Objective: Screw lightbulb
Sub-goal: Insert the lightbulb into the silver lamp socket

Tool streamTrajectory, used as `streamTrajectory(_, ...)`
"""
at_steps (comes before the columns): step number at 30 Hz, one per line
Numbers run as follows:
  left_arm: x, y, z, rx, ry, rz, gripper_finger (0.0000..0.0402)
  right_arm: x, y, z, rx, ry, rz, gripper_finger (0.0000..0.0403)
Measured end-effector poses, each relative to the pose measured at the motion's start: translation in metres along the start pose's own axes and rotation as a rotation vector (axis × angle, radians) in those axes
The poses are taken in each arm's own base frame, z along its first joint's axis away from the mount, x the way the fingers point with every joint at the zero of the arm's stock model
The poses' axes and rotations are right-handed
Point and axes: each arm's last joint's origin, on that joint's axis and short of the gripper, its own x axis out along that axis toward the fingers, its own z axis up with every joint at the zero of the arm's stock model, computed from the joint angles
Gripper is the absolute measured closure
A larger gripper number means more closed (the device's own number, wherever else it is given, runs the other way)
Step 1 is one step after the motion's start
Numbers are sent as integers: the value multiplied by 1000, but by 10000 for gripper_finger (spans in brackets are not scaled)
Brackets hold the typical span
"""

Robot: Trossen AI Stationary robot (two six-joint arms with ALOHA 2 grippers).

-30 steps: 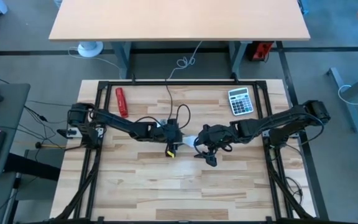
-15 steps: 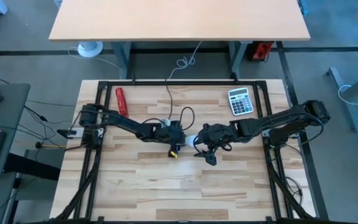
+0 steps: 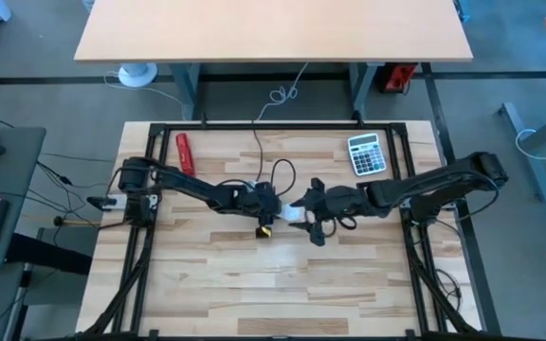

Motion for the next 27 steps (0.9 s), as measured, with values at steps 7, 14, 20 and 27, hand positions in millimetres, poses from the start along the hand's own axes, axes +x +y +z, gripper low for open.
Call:
streamTrajectory(7, -58, -6, 40, -18, -227, -20, 288, -21, 16, 22, -116, -213, -68, 121)
streamTrajectory(14, -124, -4, 41, -66, -530, 25, 288, -27, 15, 20, -135, -524, -41, 121)
streamTrajectory(20, -152, 2, -8, -213, -870, 13, 288, -35, 0, -10, -94, -905, -39, 121)
streamTrajectory(27, -157, 6, -53, -307, -1023, -13, 288, 24, -24, -20, 69, -862, 140, 121)
